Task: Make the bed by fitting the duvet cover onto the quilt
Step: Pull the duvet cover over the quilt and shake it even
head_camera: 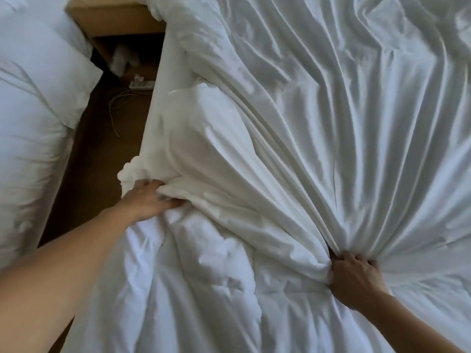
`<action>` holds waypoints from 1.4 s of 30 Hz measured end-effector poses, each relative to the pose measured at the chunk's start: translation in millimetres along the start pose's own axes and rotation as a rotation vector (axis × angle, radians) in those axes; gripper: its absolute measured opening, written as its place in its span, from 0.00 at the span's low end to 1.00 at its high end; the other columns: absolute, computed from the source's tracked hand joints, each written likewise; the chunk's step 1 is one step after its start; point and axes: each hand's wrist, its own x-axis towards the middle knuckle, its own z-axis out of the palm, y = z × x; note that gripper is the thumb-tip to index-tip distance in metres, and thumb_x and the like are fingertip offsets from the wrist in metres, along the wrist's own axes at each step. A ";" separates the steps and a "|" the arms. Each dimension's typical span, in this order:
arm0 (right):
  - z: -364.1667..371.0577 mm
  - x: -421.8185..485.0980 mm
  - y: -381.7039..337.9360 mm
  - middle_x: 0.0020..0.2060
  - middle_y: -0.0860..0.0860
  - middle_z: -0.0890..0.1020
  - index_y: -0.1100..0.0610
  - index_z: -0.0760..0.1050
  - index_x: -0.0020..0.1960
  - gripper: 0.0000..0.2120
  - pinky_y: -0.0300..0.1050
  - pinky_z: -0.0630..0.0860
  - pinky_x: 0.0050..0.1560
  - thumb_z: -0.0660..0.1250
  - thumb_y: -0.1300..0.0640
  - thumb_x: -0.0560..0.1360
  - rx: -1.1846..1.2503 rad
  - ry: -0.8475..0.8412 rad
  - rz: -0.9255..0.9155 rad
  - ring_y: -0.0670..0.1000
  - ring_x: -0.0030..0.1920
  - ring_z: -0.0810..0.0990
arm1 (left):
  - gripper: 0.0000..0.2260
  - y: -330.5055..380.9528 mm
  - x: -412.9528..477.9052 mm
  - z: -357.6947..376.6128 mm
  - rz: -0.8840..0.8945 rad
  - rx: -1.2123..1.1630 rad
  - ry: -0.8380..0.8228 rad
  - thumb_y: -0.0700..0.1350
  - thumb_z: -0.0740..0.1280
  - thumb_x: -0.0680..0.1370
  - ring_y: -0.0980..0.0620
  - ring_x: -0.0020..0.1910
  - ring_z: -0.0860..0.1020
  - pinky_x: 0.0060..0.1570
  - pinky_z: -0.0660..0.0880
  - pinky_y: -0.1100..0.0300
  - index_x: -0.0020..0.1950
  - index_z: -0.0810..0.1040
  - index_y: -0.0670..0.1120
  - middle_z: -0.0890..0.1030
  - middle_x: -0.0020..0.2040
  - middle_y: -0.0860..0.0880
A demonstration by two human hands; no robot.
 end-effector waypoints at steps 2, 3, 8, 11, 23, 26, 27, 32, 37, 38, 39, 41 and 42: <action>-6.5 -0.9 -3.5 0.65 0.47 0.72 0.44 0.69 0.70 0.24 0.51 0.69 0.65 0.58 0.45 0.75 -0.007 -0.055 0.027 0.54 0.66 0.73 | 0.52 -11.5 -7.1 -5.3 0.062 -0.200 -0.079 0.82 0.68 0.57 0.45 0.65 0.75 0.65 0.73 0.46 0.74 0.69 0.55 0.74 0.69 0.49; -9.2 0.2 -7.4 0.67 0.49 0.71 0.46 0.68 0.72 0.25 0.52 0.68 0.66 0.59 0.45 0.75 -0.015 -0.098 0.048 0.55 0.67 0.71 | 0.48 -14.2 -9.8 -3.1 0.090 -0.263 -0.079 0.79 0.69 0.61 0.47 0.63 0.76 0.63 0.74 0.49 0.74 0.70 0.54 0.76 0.67 0.50; -45.1 -16.0 -107.9 0.69 0.60 0.67 0.55 0.60 0.75 0.44 0.63 0.68 0.68 0.74 0.42 0.66 0.358 0.164 0.153 0.64 0.68 0.69 | 0.34 -16.2 -6.9 45.3 0.177 -0.202 0.006 0.72 0.67 0.71 0.43 0.64 0.74 0.62 0.73 0.48 0.72 0.72 0.55 0.77 0.65 0.48; -83.7 -27.9 -225.6 0.68 0.55 0.71 0.48 0.64 0.77 0.40 0.59 0.73 0.61 0.73 0.48 0.67 0.609 0.678 -0.156 0.59 0.65 0.72 | 0.31 -27.1 -9.3 47.8 0.270 0.165 0.223 0.75 0.60 0.72 0.39 0.63 0.67 0.62 0.67 0.41 0.66 0.77 0.57 0.69 0.62 0.45; -45.0 -3.4 -424.1 0.61 0.55 0.71 0.41 0.56 0.78 0.42 0.59 0.63 0.67 0.62 0.27 0.69 0.676 0.402 0.216 0.60 0.66 0.67 | 0.27 -150.2 51.7 -7.8 0.648 0.226 0.303 0.55 0.69 0.75 0.39 0.73 0.63 0.72 0.62 0.44 0.72 0.71 0.50 0.66 0.74 0.44; -30.0 6.6 -431.2 0.56 0.55 0.73 0.41 0.58 0.78 0.36 0.58 0.66 0.61 0.60 0.30 0.74 0.536 0.508 0.263 0.60 0.59 0.71 | 0.18 -139.5 56.3 9.8 0.687 0.162 0.373 0.53 0.68 0.76 0.39 0.70 0.67 0.71 0.63 0.44 0.64 0.78 0.47 0.72 0.68 0.43; -23.0 10.9 -431.7 0.54 0.55 0.74 0.42 0.62 0.77 0.33 0.57 0.68 0.57 0.60 0.33 0.75 0.501 0.569 0.271 0.60 0.56 0.72 | 0.17 -136.7 55.6 16.8 0.722 0.108 0.422 0.51 0.67 0.76 0.39 0.66 0.71 0.70 0.64 0.44 0.62 0.78 0.45 0.76 0.64 0.43; 11.3 39.1 -428.0 0.43 0.57 0.74 0.52 0.76 0.61 0.15 0.55 0.69 0.45 0.64 0.49 0.77 0.440 0.920 0.233 0.62 0.46 0.75 | 0.20 -142.6 38.2 40.2 0.862 -0.500 0.485 0.57 0.56 0.77 0.44 0.35 0.77 0.34 0.72 0.52 0.54 0.71 0.41 0.78 0.38 0.48; 16.3 46.9 -425.5 0.47 0.58 0.77 0.54 0.79 0.59 0.16 0.55 0.69 0.49 0.59 0.47 0.79 0.387 0.965 0.250 0.62 0.50 0.76 | 0.10 -183.1 27.5 52.7 0.825 -0.446 0.525 0.53 0.68 0.78 0.57 0.36 0.76 0.30 0.66 0.63 0.48 0.72 0.48 0.77 0.38 0.55; 14.2 46.2 -426.2 0.48 0.60 0.79 0.56 0.79 0.58 0.17 0.56 0.70 0.49 0.60 0.47 0.79 0.384 0.971 0.244 0.63 0.51 0.77 | 0.08 -195.0 22.6 52.7 0.843 -0.415 0.539 0.52 0.69 0.78 0.60 0.34 0.76 0.28 0.65 0.68 0.44 0.71 0.52 0.77 0.37 0.56; 12.4 45.4 -427.1 0.49 0.61 0.80 0.57 0.80 0.56 0.15 0.56 0.71 0.48 0.63 0.48 0.79 0.399 1.001 0.227 0.64 0.52 0.78 | 0.10 -206.0 16.5 54.6 0.872 -0.393 0.570 0.49 0.69 0.78 0.64 0.34 0.76 0.27 0.66 0.70 0.41 0.69 0.55 0.76 0.35 0.57; 10.4 44.8 -425.8 0.52 0.63 0.82 0.59 0.81 0.56 0.12 0.59 0.72 0.51 0.67 0.52 0.78 0.464 1.080 0.193 0.66 0.54 0.79 | 0.15 -223.9 1.9 62.6 0.925 -0.362 0.618 0.44 0.67 0.79 0.66 0.34 0.75 0.29 0.67 0.74 0.37 0.66 0.56 0.74 0.33 0.57; 9.2 44.5 -424.0 0.59 0.61 0.81 0.57 0.79 0.62 0.14 0.59 0.71 0.57 0.65 0.52 0.79 0.496 1.066 0.179 0.66 0.61 0.77 | 0.16 -230.8 -6.9 68.8 0.931 -0.341 0.626 0.43 0.67 0.79 0.62 0.32 0.75 0.29 0.67 0.74 0.37 0.66 0.57 0.74 0.33 0.57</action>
